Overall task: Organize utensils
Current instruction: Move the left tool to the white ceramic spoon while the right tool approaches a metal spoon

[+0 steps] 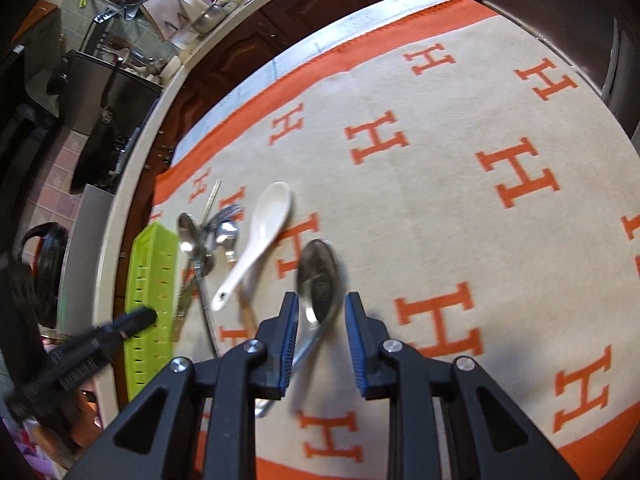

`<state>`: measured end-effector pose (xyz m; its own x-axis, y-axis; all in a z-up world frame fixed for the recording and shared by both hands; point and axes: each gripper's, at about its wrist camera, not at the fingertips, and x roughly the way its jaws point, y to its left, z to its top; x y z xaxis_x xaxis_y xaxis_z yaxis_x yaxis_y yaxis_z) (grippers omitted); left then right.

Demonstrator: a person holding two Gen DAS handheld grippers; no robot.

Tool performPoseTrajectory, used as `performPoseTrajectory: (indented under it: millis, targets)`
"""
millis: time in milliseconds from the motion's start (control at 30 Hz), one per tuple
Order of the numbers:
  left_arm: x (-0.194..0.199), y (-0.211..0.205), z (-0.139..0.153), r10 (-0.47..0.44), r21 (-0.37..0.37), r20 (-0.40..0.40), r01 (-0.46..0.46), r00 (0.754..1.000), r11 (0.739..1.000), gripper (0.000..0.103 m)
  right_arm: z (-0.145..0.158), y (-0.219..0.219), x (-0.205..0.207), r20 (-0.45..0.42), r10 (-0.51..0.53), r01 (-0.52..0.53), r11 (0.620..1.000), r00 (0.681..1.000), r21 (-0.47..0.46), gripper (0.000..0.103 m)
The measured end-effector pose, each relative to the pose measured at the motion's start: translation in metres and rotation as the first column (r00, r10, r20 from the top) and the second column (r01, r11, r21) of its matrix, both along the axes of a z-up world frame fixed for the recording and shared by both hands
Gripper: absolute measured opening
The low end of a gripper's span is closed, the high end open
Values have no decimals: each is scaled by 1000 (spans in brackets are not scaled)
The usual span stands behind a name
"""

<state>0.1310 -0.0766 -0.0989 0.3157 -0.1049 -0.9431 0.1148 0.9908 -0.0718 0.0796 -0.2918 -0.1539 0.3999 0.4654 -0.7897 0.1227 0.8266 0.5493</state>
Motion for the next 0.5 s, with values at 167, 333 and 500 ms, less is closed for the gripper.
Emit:
performPoseTrajectory:
  millis: [167,333,500]
  targets:
    - [46,-27,-16,-18,-38,-52,16,998,999,5,-10,0,5,3,29,-29,1000,1000,5,24]
    - [82,-49,-45,-31,-64,-126,23,992,998,5,-16,3,12,20,60,-60,998,998,-5,24]
    - [107,-60,-74,-25,-66,-197,13,980,998,5,-22,8,19,32,93,-92,996,995,-7,24]
